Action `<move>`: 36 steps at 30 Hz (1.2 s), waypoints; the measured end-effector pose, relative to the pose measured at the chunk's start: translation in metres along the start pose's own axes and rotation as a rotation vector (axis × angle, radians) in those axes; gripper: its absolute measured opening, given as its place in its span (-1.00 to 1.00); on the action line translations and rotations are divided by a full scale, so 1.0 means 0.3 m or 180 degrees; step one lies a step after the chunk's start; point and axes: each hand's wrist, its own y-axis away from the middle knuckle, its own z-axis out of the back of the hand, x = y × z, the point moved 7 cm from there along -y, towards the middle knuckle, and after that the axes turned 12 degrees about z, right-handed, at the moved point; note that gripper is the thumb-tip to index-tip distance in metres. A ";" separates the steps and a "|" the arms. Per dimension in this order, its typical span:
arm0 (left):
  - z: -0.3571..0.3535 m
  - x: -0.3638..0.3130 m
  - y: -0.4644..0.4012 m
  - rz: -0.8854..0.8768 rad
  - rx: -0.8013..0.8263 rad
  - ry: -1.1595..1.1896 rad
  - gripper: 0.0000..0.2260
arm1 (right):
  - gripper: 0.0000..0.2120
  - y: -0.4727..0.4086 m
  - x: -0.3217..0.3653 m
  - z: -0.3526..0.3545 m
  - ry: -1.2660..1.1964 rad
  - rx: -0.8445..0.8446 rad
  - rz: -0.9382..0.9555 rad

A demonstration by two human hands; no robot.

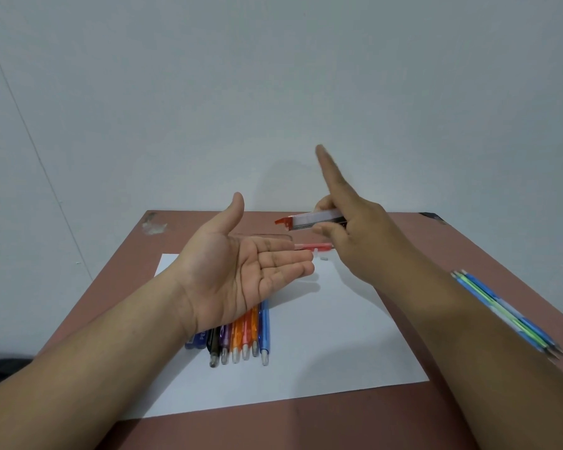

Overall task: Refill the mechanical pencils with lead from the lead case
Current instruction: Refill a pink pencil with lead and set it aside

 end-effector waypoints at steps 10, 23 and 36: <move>0.001 -0.002 0.000 -0.0033 -0.0018 0.0016 -0.12 | -0.20 -0.001 -0.002 -0.012 0.0288 0.0175 0.0103; 0.026 -0.006 -0.010 -0.0091 -0.0173 -0.0204 -0.19 | -0.53 0.005 -0.012 -0.019 0.0319 0.0064 0.0160; 0.065 -0.114 0.034 -0.1766 -0.1932 -0.2509 -0.92 | -0.59 0.010 0.009 -0.012 -0.0055 -0.0058 -0.0102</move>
